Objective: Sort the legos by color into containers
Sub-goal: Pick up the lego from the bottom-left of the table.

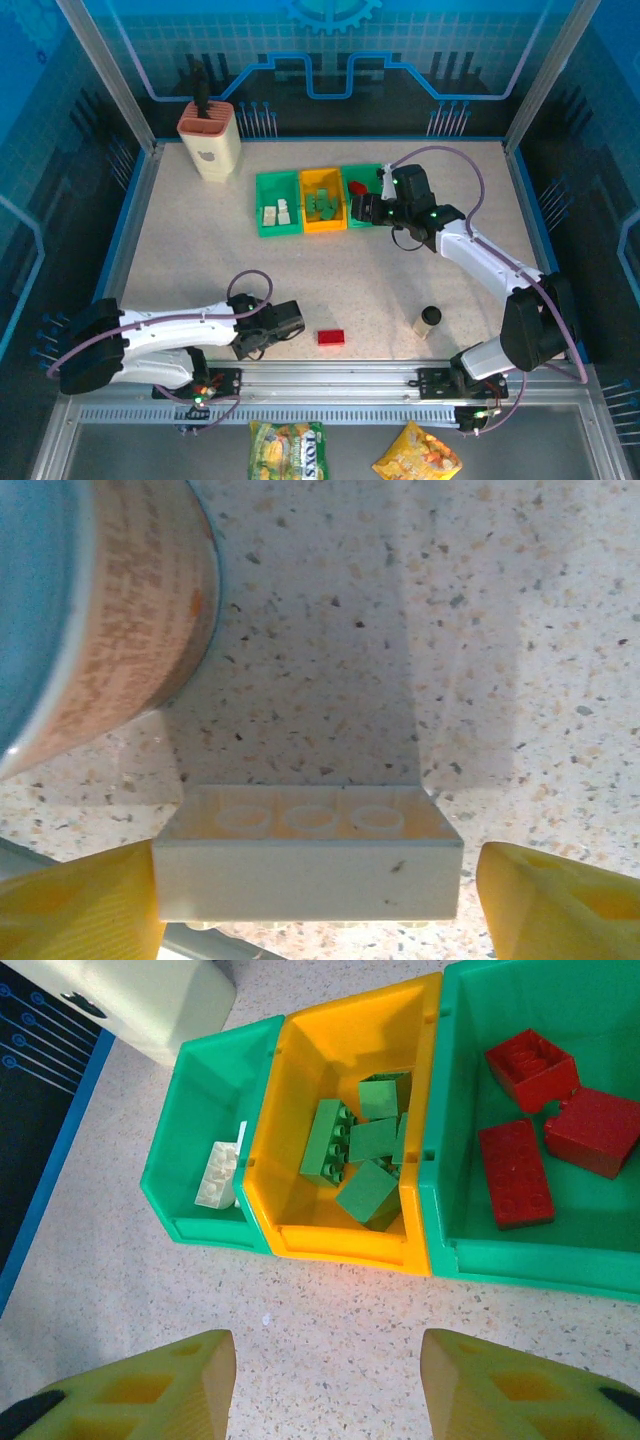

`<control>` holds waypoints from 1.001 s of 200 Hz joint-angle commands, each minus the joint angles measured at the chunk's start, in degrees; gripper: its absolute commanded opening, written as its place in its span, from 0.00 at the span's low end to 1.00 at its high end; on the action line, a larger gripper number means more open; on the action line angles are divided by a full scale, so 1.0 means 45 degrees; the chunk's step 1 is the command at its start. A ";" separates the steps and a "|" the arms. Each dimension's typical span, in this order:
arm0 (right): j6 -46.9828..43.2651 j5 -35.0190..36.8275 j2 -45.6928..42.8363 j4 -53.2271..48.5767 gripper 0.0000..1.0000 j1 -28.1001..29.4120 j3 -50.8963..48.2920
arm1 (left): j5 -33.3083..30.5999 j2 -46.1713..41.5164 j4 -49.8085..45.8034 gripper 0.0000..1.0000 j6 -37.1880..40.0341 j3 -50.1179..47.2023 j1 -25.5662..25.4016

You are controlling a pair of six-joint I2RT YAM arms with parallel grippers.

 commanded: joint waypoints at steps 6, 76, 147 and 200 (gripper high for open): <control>-0.0181 -0.0183 0.0040 0.0184 0.52 -0.0233 -0.0041 | 0.0117 -0.0013 0.0210 0.74 0.0221 -0.0186 0.0167; -0.0213 -0.0183 0.0014 0.0086 0.52 -0.0242 0.0018 | 0.0107 -0.0051 0.0197 0.64 0.0386 -0.0069 0.0201; -0.0273 0.0058 -0.0097 -0.0104 0.52 -0.0269 -0.0031 | 0.0000 -0.0497 -0.0234 0.63 0.1896 0.0921 0.1210; -0.0361 0.0565 -0.0457 -0.0590 0.52 -0.0403 -0.0083 | 0.0563 -0.0328 -0.0309 0.63 0.4804 0.2189 0.3411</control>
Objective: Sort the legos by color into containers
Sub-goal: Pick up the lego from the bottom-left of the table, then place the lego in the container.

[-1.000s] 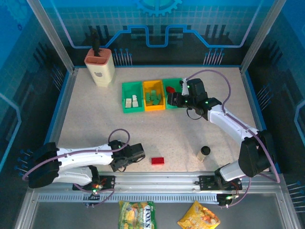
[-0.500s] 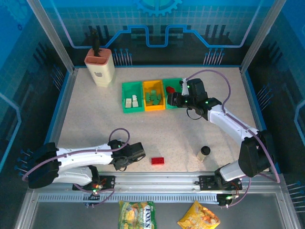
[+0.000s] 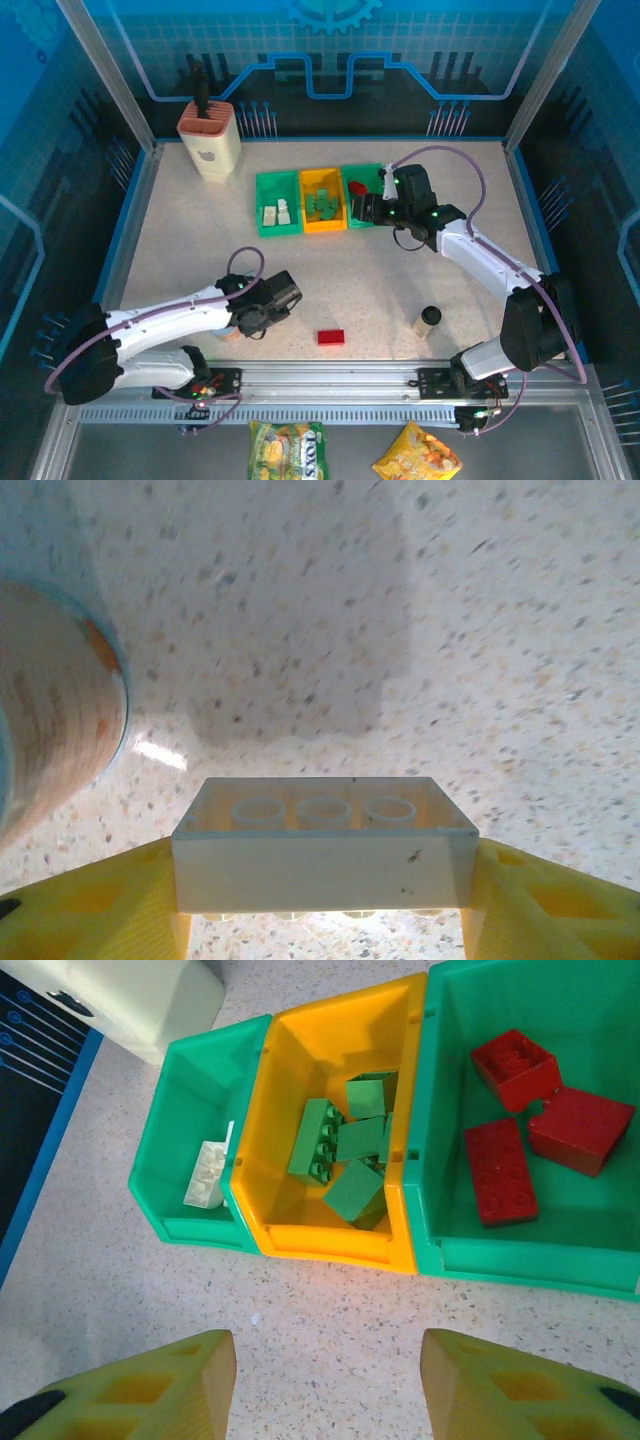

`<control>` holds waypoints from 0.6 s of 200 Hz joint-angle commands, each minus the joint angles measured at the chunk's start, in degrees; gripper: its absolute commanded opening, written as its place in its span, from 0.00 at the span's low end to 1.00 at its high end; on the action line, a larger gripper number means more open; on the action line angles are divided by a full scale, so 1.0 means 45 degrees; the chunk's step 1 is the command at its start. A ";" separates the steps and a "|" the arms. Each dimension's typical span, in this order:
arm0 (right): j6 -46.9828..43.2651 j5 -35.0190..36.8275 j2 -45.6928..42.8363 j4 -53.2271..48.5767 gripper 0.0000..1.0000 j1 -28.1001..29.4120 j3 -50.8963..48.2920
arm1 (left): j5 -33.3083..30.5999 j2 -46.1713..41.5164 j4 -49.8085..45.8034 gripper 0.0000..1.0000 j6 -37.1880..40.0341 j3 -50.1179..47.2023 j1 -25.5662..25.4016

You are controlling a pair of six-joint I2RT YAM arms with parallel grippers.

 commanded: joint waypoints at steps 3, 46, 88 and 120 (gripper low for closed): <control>-0.0220 0.0437 -0.0469 -0.0458 0.52 -0.0292 -0.0076 | 0.0457 0.0027 -0.0318 0.63 0.2058 0.0759 0.1014; -0.0185 0.1157 -0.0963 -0.0931 0.52 -0.0336 -0.0114 | 0.1385 0.0912 -0.0370 0.63 0.5350 0.2383 0.3337; -0.0030 0.1974 -0.1412 -0.1397 0.52 -0.0338 -0.0223 | 0.2403 0.2388 -0.0371 0.64 0.8227 0.4322 0.5323; 0.0121 0.2679 -0.1869 -0.1830 0.53 -0.0340 -0.0399 | 0.3006 0.3897 -0.0390 0.64 1.0089 0.6036 0.6515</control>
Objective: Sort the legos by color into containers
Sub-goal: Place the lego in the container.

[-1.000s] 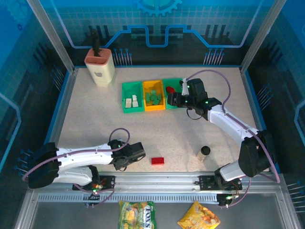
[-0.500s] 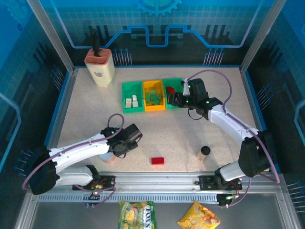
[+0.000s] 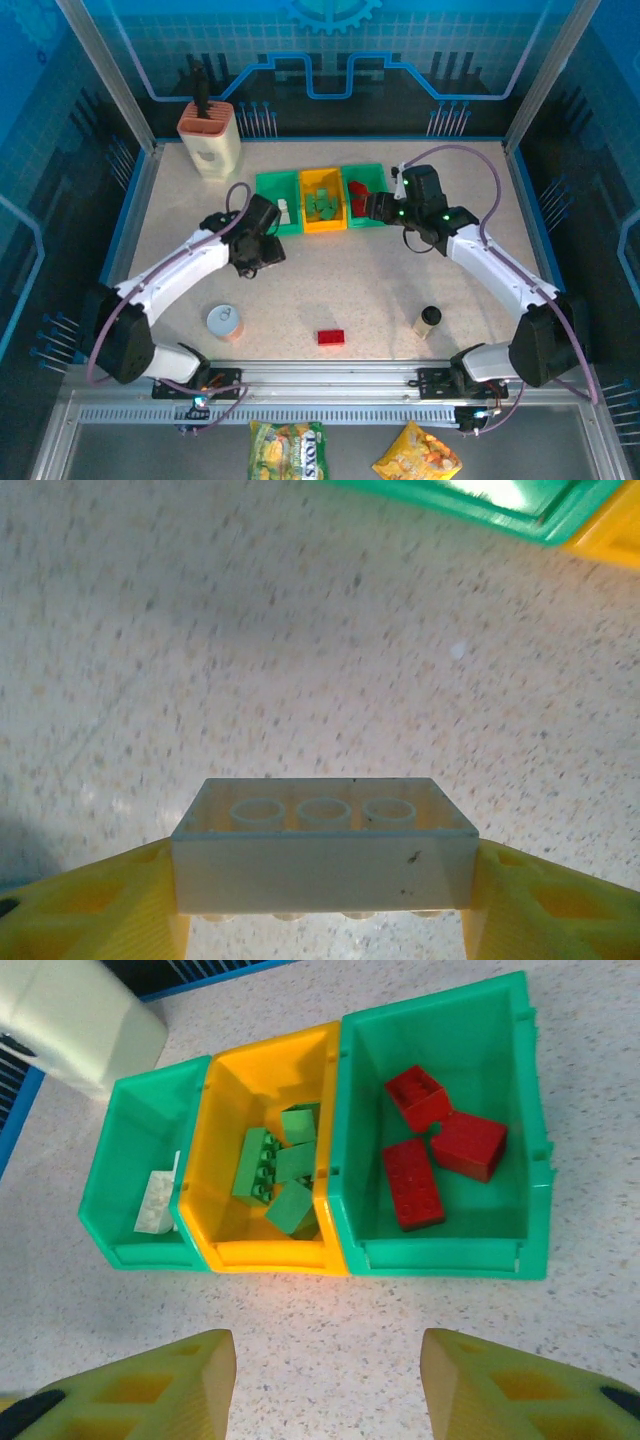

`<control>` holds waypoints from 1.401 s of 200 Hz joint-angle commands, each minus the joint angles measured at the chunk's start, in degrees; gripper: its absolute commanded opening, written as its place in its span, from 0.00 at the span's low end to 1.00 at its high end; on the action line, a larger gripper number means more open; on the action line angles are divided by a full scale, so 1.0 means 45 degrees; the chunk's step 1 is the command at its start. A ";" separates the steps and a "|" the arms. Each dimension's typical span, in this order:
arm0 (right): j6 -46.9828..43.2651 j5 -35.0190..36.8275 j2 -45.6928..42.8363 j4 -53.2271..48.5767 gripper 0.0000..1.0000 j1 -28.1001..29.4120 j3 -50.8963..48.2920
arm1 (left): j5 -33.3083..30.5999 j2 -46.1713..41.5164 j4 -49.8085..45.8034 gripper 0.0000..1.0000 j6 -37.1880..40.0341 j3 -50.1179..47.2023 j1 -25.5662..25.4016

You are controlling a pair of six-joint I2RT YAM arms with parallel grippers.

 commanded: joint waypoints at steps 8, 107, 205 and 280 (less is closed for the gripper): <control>0.0177 0.1004 -0.0707 -0.0796 0.52 -0.0185 -0.0312 | 0.0870 0.1358 -0.0337 0.64 0.2679 0.1705 0.0933; -0.0131 0.2654 -0.2282 -0.2733 0.53 -0.0207 -0.0388 | 0.0816 0.6203 -0.0905 0.64 0.5177 0.7805 0.2300; -0.0343 0.3238 -0.3427 -0.3640 0.54 -0.0225 -0.0509 | 0.0654 1.0364 -0.1910 0.64 0.5780 1.2643 0.2860; -0.0488 0.3256 -0.3524 -0.3965 0.54 -0.0244 -0.0373 | 0.0680 1.2091 -0.2071 0.64 0.5753 1.3741 0.2974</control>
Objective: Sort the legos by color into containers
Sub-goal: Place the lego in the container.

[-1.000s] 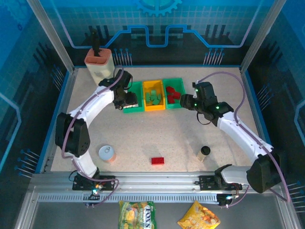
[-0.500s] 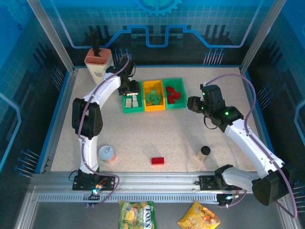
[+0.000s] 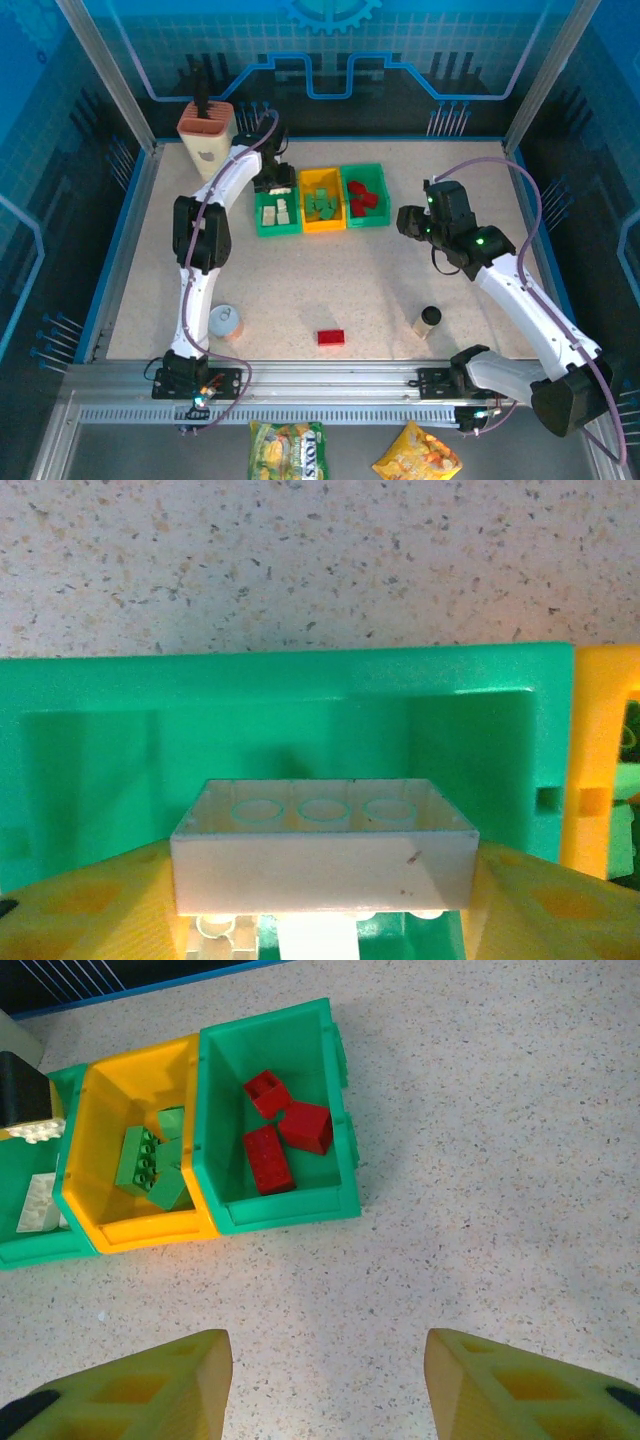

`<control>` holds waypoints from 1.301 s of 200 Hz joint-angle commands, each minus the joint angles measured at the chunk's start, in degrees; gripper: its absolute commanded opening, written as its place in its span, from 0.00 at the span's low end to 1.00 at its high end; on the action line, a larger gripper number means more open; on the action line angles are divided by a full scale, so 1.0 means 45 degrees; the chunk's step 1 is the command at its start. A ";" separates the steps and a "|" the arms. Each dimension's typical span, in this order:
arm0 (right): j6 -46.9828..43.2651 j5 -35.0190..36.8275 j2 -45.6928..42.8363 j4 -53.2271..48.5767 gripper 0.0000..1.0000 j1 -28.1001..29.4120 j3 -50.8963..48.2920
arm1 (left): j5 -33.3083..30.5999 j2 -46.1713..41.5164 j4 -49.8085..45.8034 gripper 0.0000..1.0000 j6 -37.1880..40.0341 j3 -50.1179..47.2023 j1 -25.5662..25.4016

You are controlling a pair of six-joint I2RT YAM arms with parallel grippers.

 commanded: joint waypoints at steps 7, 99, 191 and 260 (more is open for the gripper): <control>-0.0246 0.0252 -0.0260 -0.0423 0.54 -0.0186 -0.0029 | -0.0040 0.0565 -0.0395 0.64 0.0252 0.0176 0.0163; -0.0226 -0.0224 -0.0046 -0.0407 0.55 -0.0186 0.0010 | 0.0606 0.0247 -0.0243 0.71 -0.0095 0.0082 0.0168; -0.0460 -0.0790 0.0215 -0.0069 0.56 -0.0168 0.0067 | 0.0696 -0.0827 -0.0451 0.75 -0.0093 0.0091 0.0168; -0.5284 -0.4742 0.0542 0.1880 0.61 -0.0159 -0.0624 | 0.0949 -0.2805 -0.0414 0.75 -0.0004 -0.1143 0.0168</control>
